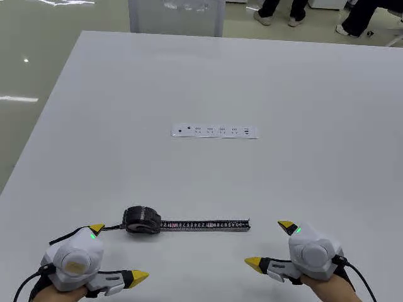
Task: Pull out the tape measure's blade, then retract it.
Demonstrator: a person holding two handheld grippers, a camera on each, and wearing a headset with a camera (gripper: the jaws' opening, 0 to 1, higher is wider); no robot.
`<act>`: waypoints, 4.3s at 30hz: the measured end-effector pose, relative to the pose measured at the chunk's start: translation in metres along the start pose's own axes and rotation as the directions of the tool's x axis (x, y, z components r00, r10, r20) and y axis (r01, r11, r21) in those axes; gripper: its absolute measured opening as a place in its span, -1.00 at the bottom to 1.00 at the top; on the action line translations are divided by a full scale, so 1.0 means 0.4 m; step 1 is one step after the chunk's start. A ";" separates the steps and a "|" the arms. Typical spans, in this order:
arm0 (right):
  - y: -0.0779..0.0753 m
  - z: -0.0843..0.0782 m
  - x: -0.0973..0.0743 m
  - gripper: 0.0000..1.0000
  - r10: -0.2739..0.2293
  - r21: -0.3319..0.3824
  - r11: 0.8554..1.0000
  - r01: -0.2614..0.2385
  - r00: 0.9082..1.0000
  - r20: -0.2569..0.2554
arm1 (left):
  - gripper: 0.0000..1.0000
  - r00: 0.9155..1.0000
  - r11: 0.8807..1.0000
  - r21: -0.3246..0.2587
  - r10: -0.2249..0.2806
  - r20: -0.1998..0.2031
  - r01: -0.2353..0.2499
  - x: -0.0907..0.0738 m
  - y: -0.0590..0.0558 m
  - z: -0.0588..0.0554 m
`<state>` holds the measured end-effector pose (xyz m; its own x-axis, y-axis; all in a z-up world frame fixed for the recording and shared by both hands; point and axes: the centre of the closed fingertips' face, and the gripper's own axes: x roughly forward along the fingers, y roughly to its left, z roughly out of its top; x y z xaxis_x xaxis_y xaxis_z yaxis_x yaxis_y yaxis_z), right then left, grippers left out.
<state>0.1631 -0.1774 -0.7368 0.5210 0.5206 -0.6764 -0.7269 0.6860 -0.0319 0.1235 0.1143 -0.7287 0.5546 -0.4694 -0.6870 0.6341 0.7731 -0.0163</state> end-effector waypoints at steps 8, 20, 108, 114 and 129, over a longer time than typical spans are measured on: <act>0.025 0.010 -0.006 0.70 -0.015 0.021 1.000 0.014 1.000 0.026 | 0.93 1.000 0.998 -0.054 0.016 0.007 -0.016 -0.001 -0.011 -0.011; 0.058 0.024 -0.008 0.89 -0.034 0.041 0.999 0.032 0.998 0.049 | 0.98 0.998 0.995 -0.085 0.051 0.026 -0.049 -0.007 -0.019 -0.010; 0.016 0.062 0.031 0.40 0.159 -0.253 0.957 -0.143 0.986 0.043 | 0.74 0.968 0.922 -0.297 0.245 -0.050 -0.249 0.070 0.046 0.037; 0.006 0.055 0.047 0.33 0.196 -0.281 0.942 -0.182 0.980 0.025 | 0.72 0.969 0.922 -0.298 0.231 -0.084 -0.246 0.088 0.051 0.039; -0.013 0.047 0.084 0.12 0.275 -0.367 0.891 -0.269 0.961 -0.035 | 0.68 0.971 0.916 -0.334 0.176 -0.164 -0.223 0.121 0.077 0.054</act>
<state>0.1929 -0.1540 -0.7457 0.2845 0.6711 -0.6846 -0.9515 0.2848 -0.1163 0.1816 0.1063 -0.7470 0.5616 -0.2495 -0.7888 0.2778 0.9550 -0.1043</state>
